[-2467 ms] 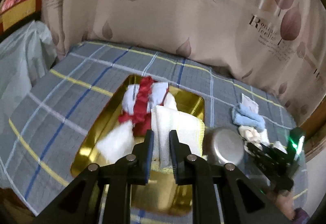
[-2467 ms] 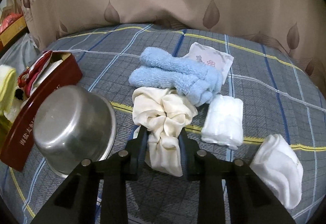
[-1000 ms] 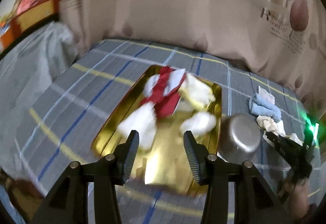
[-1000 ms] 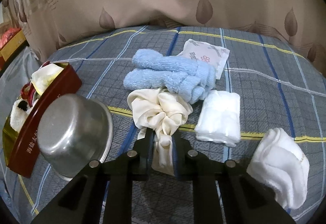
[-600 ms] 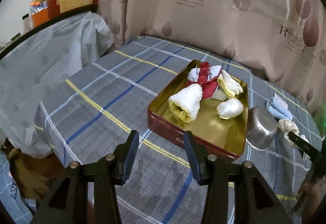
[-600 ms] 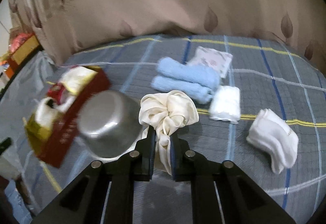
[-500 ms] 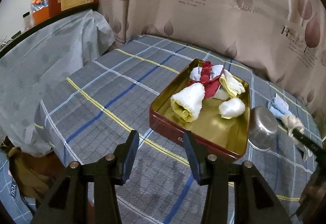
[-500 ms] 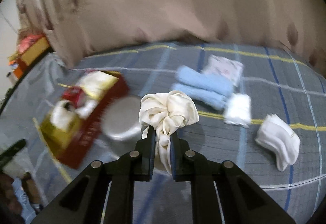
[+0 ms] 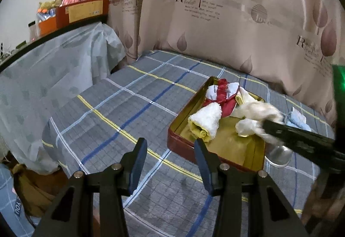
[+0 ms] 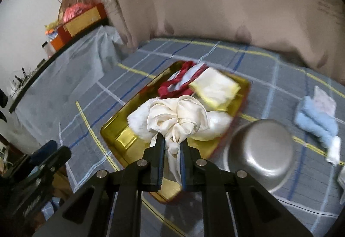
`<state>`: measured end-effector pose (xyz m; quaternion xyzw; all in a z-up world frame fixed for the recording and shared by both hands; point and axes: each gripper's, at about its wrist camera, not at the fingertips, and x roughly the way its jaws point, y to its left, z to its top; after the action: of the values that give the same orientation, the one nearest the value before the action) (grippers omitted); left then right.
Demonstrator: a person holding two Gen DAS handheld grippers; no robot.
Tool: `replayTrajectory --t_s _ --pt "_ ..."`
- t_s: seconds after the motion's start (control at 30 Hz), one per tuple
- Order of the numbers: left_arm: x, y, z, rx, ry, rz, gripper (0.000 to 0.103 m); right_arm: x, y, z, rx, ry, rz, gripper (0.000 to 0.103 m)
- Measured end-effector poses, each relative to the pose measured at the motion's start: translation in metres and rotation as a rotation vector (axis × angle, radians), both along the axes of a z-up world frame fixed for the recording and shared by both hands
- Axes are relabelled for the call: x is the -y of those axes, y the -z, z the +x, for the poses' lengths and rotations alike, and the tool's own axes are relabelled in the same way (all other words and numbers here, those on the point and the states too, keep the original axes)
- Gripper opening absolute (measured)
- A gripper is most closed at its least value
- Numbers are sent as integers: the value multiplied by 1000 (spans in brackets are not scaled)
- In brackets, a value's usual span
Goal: Organize soft objects
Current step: 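Carry the cream scrunchie into the gold tray and open the right gripper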
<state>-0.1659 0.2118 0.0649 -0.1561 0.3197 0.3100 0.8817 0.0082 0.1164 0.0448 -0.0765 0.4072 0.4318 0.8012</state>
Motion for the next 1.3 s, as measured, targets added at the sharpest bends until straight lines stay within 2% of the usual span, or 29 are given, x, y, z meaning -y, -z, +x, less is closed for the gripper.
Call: replayTrajectory --t_s 0.23,0.53,0.73,0.8,0.83,1.1,1.3 --pt "-2 -3 -1 12 8 7 46 -26 24 3 -29 -2 -61 11" --pt "-8 9 7 -42 12 -18 46 -39 41 3 -52 -23 -99 12" --pt "-6 13 9 -63 20 -5 46 -37 43 1 -60 -6 -92 21" --pt "-5 14 10 -70 24 -3 46 -33 40 1 -55 10 -76 34" --pt "-4 14 10 -73 25 0 46 -32 39 0 -52 12 -71 36" --pt "-3 17 12 -89 31 -4 46 -26 28 -6 -22 16 -53 40" --pt "-2 19 13 -95 32 4 46 -10 13 -14 2 23 28 47"
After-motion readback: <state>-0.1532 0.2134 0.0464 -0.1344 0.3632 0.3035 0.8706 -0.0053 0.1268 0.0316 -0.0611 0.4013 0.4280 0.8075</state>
